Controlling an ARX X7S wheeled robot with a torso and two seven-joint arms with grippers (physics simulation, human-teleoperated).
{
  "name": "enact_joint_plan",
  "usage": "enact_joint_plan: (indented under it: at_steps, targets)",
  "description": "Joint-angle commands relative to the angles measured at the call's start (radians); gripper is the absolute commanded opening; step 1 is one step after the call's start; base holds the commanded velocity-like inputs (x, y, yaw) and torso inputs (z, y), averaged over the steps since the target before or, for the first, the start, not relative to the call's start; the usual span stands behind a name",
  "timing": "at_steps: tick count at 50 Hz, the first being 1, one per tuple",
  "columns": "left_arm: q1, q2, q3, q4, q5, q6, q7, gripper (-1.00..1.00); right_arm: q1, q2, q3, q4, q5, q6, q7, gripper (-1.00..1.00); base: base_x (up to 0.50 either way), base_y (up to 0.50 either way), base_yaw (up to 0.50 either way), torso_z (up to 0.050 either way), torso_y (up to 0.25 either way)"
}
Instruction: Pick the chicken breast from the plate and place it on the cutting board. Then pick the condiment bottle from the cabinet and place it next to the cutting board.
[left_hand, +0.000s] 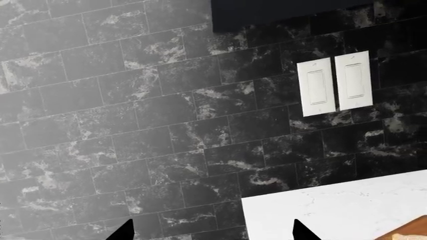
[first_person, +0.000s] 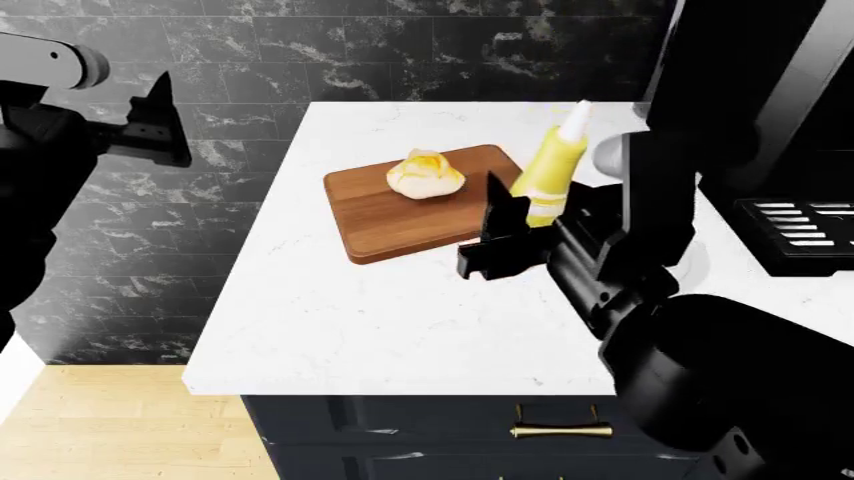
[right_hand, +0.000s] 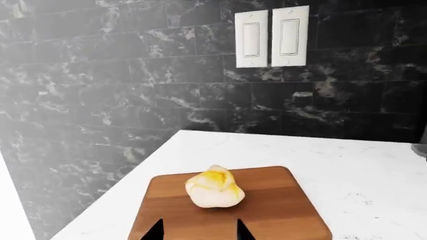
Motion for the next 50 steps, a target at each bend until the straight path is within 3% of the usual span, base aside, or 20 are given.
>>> enact_joint_plan:
  at_steps: [1,29,50]
  targets:
    - [-0.001,-0.002,0.001,-0.004,0.0,0.003,0.0,1.0,-0.015,0.045,-0.096,-0.009,-0.115,-0.036,-0.027,-1.0,0.0,0.0,0.0,0.0,0.0]
    - [0.014,-0.003,-0.015,-0.027,-0.001,0.021,-0.005,1.0,0.046,0.091,-0.303,0.094,-0.296,-0.126,-0.088,-1.0,0.0,0.0,0.0,0.0,0.0]
    - [0.012,-0.01,-0.023,-0.04,0.0,0.027,-0.008,1.0,0.024,0.079,-0.35,0.239,-0.369,-0.247,-0.146,-1.0,0.0,0.0,0.0,0.0,0.0]
